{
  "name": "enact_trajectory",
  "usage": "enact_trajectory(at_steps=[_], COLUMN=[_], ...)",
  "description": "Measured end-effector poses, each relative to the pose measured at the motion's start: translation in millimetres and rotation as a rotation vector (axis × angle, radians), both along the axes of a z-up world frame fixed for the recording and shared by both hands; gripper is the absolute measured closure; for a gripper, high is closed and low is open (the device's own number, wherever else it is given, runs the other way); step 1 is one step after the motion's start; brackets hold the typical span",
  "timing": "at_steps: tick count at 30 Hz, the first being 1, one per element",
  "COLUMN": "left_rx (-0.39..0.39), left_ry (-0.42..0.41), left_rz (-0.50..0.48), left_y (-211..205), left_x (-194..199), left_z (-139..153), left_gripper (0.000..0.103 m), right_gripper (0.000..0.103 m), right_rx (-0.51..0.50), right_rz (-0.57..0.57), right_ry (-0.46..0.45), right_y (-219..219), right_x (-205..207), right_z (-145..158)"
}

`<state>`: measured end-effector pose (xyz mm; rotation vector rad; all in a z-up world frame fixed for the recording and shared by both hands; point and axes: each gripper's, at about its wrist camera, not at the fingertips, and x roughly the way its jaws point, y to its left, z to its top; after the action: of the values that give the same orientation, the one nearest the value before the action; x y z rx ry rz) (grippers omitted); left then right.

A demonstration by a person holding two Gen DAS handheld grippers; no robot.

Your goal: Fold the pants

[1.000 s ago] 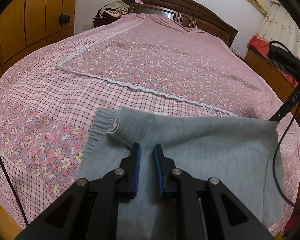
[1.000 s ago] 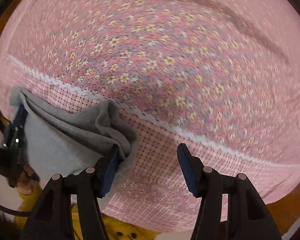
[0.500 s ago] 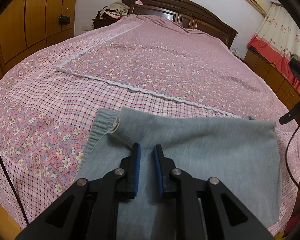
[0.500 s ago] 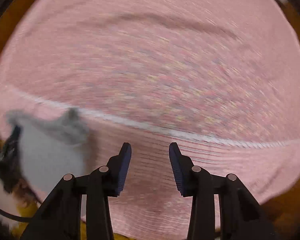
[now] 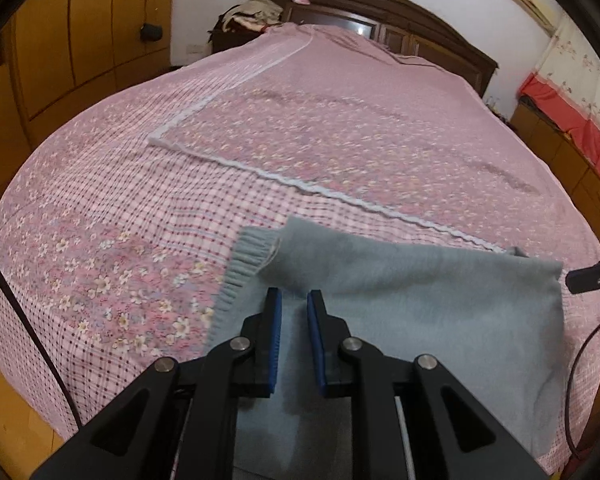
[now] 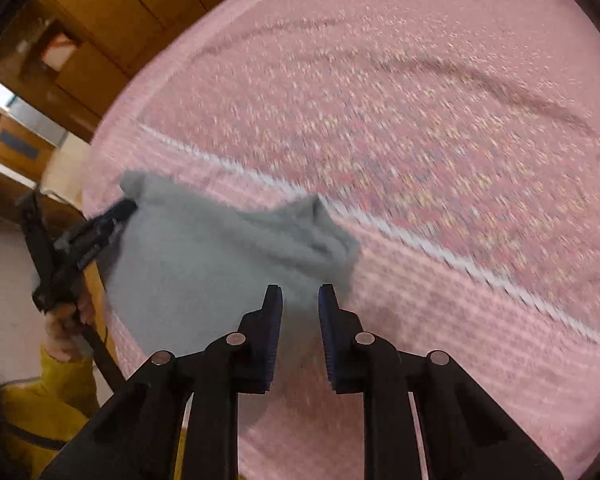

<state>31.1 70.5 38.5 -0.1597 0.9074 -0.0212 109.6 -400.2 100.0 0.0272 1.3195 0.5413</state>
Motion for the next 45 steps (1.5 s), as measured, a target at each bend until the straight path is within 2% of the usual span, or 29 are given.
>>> enact_trajectory(at_steps=[3, 5, 8, 11, 12, 15, 17, 19, 22, 25, 33, 36, 38, 40, 43, 45], left_rx=[0.018, 0.031, 0.045, 0.057, 0.059, 0.061, 0.065, 0.066, 0.058, 0.050, 0.050, 0.047, 0.049, 0.050, 0.038, 0.025], left_ry=[0.006, 0.010, 0.013, 0.016, 0.016, 0.022, 0.026, 0.024, 0.021, 0.018, 0.016, 0.009, 0.002, 0.004, 0.000, 0.001], left_rz=[0.015, 0.018, 0.019, 0.020, 0.020, 0.019, 0.019, 0.019, 0.010, 0.004, -0.004, -0.003, -0.005, -0.006, 0.001, 0.007], left_y=[1.2, 0.4, -1.4, -0.9, -0.7, -1.2, -2.2, -2.7, -3.6, -8.0, -16.6, -15.6, -15.5, -15.8, -14.3, -13.3], left_x=[3.6, 5.3, 5.4, -0.2, -2.2, -8.6, -14.6, -21.1, -31.9, -42.8, -69.9, -75.0, -76.8, -76.7, -74.4, -72.6], left_z=[-2.7, -5.3, -6.2, -5.4, -4.6, 1.0, 5.4, 8.7, 12.9, 15.1, 14.1, 16.5, 17.5, 17.2, 16.5, 15.3], left_gripper=[0.092, 0.092, 0.092, 0.092, 0.092, 0.091, 0.087, 0.084, 0.083, 0.083, 0.081, 0.080, 0.080, 0.080, 0.080, 0.080], right_gripper=[0.090, 0.103, 0.103, 0.103, 0.102, 0.089, 0.074, 0.070, 0.068, 0.066, 0.066, 0.066, 0.062, 0.057, 0.056, 0.056], right_rx=[-0.025, -0.057, -0.001, 0.019, 0.027, 0.052, 0.051, 0.048, 0.065, 0.118, 0.191, 0.249, 0.226, 0.154, 0.043, 0.017], right_rz=[-0.039, -0.048, -0.091, -0.137, -0.151, -0.180, -0.183, -0.172, -0.184, -0.217, -0.319, -0.368, -0.357, -0.324, -0.273, -0.248], right_ry=[0.006, -0.004, -0.022, -0.065, -0.073, -0.098, -0.127, -0.166, -0.170, -0.126, -0.084, -0.111, -0.164, -0.217, -0.268, -0.269], right_y=[19.6, 20.9, 15.9, 6.4, 2.9, 1.6, 6.7, 11.8, 9.9, 5.2, 2.6, -1.0, 0.7, 9.3, 26.6, 32.5], right_x=[16.9, 24.3, 29.0, 26.1, 22.4, 10.5, -3.3, -18.9, -42.1, -68.4, -108.8, -126.7, -146.0, -168.9, -197.9, -204.3], right_z=[-32.0, -50.1, -53.9, -43.7, -39.8, -31.8, -26.2, -27.2, -32.1, -40.6, -70.3, -66.4, -57.6, -51.0, -51.7, -53.3])
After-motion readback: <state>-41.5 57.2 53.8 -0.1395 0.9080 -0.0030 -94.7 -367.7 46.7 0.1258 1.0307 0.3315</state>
